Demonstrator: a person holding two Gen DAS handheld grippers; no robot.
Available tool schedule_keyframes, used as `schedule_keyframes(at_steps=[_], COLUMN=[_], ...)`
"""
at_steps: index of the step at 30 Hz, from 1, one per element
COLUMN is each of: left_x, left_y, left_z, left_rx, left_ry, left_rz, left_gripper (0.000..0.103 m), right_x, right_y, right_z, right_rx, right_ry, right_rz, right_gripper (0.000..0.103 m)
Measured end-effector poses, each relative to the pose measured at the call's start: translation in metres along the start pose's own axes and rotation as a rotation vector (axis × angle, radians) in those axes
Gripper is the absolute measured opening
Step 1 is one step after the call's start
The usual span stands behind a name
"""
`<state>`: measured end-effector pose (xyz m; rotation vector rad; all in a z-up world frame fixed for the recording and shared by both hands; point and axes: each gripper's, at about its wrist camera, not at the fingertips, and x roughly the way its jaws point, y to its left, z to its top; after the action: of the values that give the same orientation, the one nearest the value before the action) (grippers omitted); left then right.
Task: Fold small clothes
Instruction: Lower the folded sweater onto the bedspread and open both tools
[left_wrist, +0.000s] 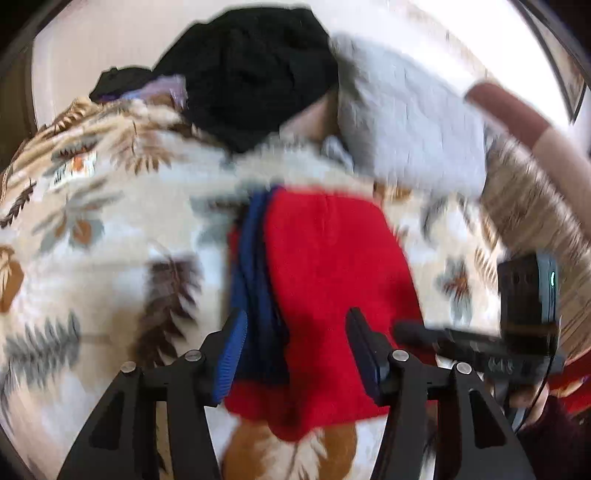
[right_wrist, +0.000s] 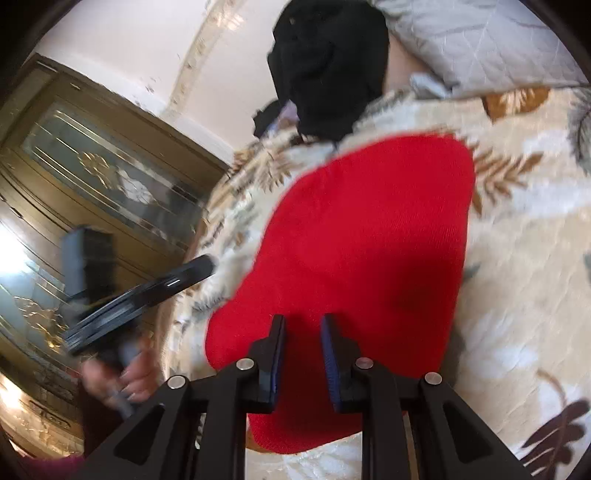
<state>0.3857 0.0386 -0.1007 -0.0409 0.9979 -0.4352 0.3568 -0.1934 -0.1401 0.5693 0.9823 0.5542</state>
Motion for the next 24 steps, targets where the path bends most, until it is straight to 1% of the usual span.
schedule_keyframes(at_steps=[2, 3, 4, 5, 6, 8, 9, 10, 11, 12, 14, 15, 16, 17, 18, 19, 20, 21, 22, 24], left_x=[0.017, 0.026, 0.037, 0.042, 0.042, 0.039, 0.038, 0.039, 0.041, 0.045, 0.05, 0.052, 0.054, 0.056, 0.057, 0.054, 0.049, 0.044, 0.041, 0.033], left_y=[-0.005, -0.003, 0.003, 0.01, 0.017, 0.019, 0.019, 0.02, 0.02, 0.018, 0.009, 0.004, 0.001, 0.001, 0.005, 0.009, 0.01, 0.007, 0.002, -0.01], left_z=[-0.01, -0.013, -0.016, -0.017, -0.018, -0.015, -0.013, -0.012, -0.012, -0.013, -0.016, -0.015, -0.014, -0.013, -0.01, -0.008, -0.007, -0.008, -0.009, -0.013], left_rx=[0.044, 0.06, 0.049, 0.013, -0.03, -0.021, -0.017, -0.016, -0.005, 0.013, 0.067, 0.087, 0.107, 0.108, 0.084, 0.048, 0.026, 0.033, 0.048, 0.083], left_ry=[0.008, 0.013, 0.029, 0.031, 0.015, -0.014, -0.036, -0.045, -0.05, -0.055, -0.074, -0.082, -0.093, -0.094, -0.086, -0.072, -0.067, -0.073, -0.077, -0.087], left_rz=[0.112, 0.14, 0.139, 0.118, 0.094, 0.096, 0.103, 0.111, 0.126, 0.146, 0.208, 0.225, 0.244, 0.256, 0.249, 0.233, 0.224, 0.237, 0.257, 0.303], left_gripper=[0.057, 0.058, 0.058, 0.059, 0.059, 0.059, 0.059, 0.059, 0.059, 0.06, 0.061, 0.062, 0.065, 0.066, 0.067, 0.067, 0.066, 0.066, 0.066, 0.066], right_x=[0.013, 0.017, 0.017, 0.016, 0.015, 0.008, 0.004, -0.001, -0.002, -0.003, 0.001, 0.005, 0.013, 0.023, 0.035, 0.039, 0.038, 0.03, 0.022, 0.001], right_y=[-0.002, -0.004, -0.007, -0.009, -0.01, -0.004, -0.001, 0.001, 0.002, 0.001, -0.002, -0.007, -0.013, -0.021, -0.029, -0.034, -0.035, -0.035, -0.035, -0.031], right_z=[-0.002, -0.001, 0.0, 0.001, 0.004, 0.011, 0.014, 0.022, 0.03, 0.039, 0.058, 0.065, 0.071, 0.076, 0.077, 0.077, 0.078, 0.077, 0.075, 0.063], right_rx=[0.003, 0.018, 0.037, 0.052, 0.065, 0.048, 0.035, 0.023, 0.021, 0.018, -0.001, -0.007, -0.007, 0.001, 0.015, 0.022, 0.028, 0.051, 0.072, 0.083], right_ry=[0.009, 0.006, 0.007, 0.011, 0.024, 0.019, 0.001, -0.026, -0.045, -0.071, -0.138, -0.153, -0.149, -0.117, -0.07, -0.058, -0.07, -0.081, -0.086, -0.1], right_rz=[-0.012, 0.0, 0.006, 0.014, 0.021, 0.018, 0.019, 0.0, -0.032, -0.084, -0.228, -0.304, -0.346, -0.354, -0.36, -0.364, -0.358, -0.336, -0.314, -0.282], right_gripper=[0.024, 0.023, 0.022, 0.022, 0.022, 0.023, 0.023, 0.023, 0.023, 0.023, 0.023, 0.023, 0.024, 0.023, 0.023, 0.023, 0.023, 0.023, 0.023, 0.026])
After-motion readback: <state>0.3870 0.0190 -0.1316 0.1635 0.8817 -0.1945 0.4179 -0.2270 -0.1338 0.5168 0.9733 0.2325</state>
